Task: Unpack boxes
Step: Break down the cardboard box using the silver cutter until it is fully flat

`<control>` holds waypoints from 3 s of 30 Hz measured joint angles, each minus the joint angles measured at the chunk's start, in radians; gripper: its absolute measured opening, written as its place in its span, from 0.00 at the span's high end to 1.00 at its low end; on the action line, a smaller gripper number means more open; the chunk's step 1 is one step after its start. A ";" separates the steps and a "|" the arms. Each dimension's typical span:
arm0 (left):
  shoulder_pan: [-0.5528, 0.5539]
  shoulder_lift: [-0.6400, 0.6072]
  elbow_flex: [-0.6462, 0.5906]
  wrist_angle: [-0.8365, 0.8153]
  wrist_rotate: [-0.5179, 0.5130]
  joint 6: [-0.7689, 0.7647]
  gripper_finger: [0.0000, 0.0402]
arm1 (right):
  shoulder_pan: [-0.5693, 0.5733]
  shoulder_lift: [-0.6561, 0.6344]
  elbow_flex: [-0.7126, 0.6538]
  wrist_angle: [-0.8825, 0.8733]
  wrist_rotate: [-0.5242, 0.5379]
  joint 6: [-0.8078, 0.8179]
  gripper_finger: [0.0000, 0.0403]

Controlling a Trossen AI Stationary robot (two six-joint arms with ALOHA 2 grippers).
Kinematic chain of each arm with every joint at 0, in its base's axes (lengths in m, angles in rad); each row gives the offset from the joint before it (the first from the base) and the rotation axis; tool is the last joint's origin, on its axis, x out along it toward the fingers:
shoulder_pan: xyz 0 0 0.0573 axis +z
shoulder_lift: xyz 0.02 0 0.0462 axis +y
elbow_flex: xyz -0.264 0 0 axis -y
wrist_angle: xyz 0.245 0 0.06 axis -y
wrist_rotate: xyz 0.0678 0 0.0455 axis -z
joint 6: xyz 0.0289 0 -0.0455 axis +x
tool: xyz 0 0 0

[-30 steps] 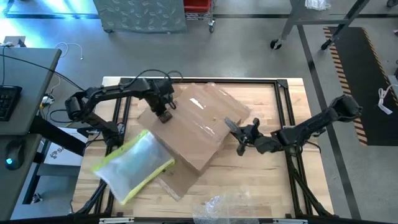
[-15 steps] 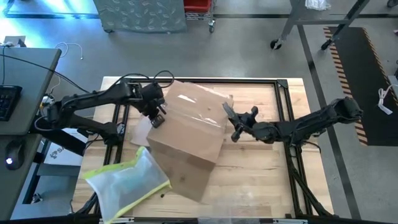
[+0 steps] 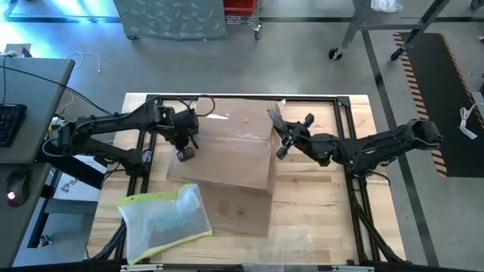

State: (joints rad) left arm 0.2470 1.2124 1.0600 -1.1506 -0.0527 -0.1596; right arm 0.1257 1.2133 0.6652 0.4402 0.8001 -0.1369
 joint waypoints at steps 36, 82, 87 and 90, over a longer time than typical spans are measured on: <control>-0.116 0.005 0.128 0.642 -0.365 0.106 1.00 | -0.208 -0.309 0.005 -0.774 -0.210 0.193 0.76; -0.156 0.707 0.463 0.891 0.022 0.411 0.38 | -0.318 -0.141 0.237 -1.476 -0.656 0.143 0.76; -0.158 0.707 0.463 0.889 0.021 0.405 0.38 | -0.378 -0.136 0.237 -1.473 -0.760 0.098 0.76; -0.158 0.708 0.462 0.891 0.018 0.407 0.38 | -0.402 -0.127 0.237 -1.471 -0.775 0.062 0.76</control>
State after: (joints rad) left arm 0.0887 1.9205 1.5219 -0.2600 -0.0345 0.2470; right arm -0.2766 1.0865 0.9024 -1.0307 0.0254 -0.0749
